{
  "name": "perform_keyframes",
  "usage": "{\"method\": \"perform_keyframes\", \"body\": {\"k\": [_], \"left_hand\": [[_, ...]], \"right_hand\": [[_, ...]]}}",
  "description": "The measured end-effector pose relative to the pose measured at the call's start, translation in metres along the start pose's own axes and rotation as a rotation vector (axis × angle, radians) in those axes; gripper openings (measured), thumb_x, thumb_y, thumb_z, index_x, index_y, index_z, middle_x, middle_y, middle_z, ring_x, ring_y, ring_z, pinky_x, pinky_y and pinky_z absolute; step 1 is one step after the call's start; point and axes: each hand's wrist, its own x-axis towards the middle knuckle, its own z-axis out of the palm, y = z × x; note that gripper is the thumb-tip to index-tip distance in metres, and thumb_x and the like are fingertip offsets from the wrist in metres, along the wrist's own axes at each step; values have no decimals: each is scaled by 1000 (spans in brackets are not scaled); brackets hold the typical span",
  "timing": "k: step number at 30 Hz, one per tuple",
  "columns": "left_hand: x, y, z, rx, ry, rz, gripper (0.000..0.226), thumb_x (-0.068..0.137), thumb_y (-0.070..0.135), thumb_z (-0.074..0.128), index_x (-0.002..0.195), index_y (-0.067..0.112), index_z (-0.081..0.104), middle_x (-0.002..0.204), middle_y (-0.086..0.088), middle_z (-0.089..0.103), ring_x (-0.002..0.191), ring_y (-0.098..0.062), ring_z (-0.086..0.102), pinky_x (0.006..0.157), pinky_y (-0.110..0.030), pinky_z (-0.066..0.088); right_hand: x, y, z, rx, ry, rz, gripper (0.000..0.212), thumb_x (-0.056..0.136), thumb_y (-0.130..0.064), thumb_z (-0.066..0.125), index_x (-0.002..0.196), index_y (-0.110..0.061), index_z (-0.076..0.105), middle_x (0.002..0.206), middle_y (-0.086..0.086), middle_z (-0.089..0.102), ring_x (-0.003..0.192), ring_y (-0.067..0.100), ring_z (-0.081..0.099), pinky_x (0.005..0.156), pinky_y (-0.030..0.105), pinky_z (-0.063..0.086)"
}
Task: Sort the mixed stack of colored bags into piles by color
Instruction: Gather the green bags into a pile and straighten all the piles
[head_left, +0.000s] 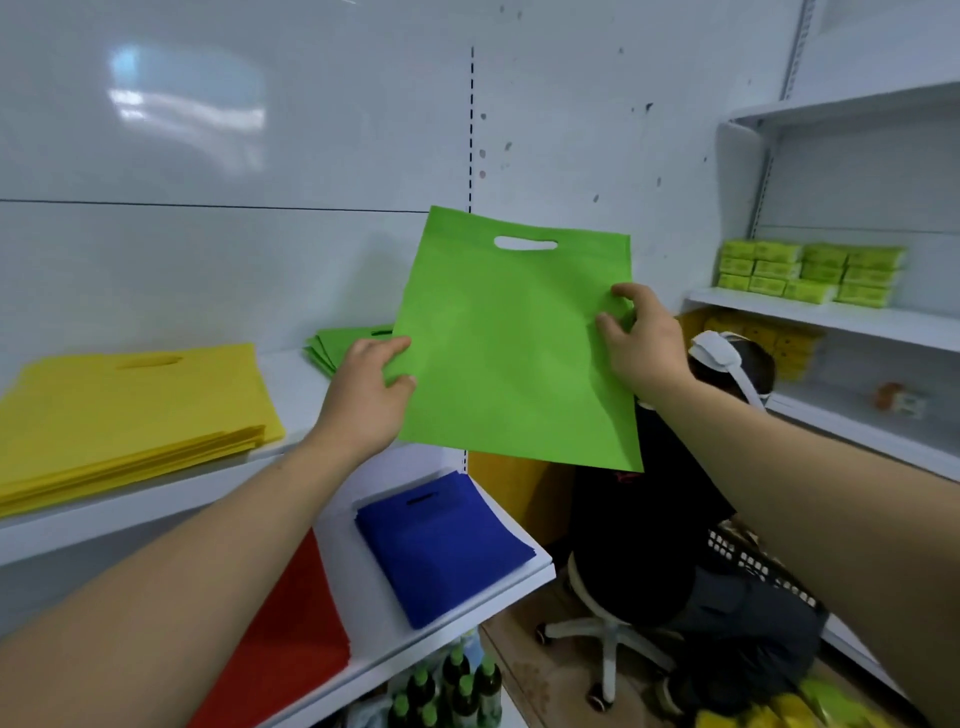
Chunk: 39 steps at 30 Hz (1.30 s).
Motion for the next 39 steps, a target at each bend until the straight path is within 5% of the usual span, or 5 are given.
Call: {"method": "perform_keyframes", "body": {"k": [7,22,26,32,39], "left_hand": [[54,-40,18,41,23,-83,48,89,9,60,136,10,49,136,-13,45,128,-24,41,101,-18,24],[72,-83,47,214,7,-391,69,86,31,66,144,9,35,145,-11,35,134,-21,36,109,-23,24],[71,-78,56,287,-20,-472,72,86,46,61,144,11,37,150,-12,32,138,-19,30,110,-21,20],[59,-58,61,337,-213,-493,90,75,58,68,148,29,25,159,-4,5,145,-11,10,111,-20,9],[55,-51,73,405,-143,-525,84,73,67,58,143,24,40,156,-3,23,142,-12,21,110,-19,15]], "right_hand": [[65,8,71,8,-73,-24,40,96,-28,54,135,-23,46,78,-9,47,63,5,43,53,22,36],[141,28,205,59,-409,-193,36,93,-23,58,129,-20,54,93,7,54,97,29,56,80,27,39],[157,38,228,18,-532,-192,34,95,-29,56,126,-14,57,115,15,61,110,30,54,88,28,39],[168,61,239,-39,-869,-155,65,89,-52,56,141,-15,43,144,11,44,129,28,44,103,32,34],[166,76,244,175,-949,-153,62,86,-38,68,140,-17,46,142,6,47,113,19,49,86,23,34]]}}
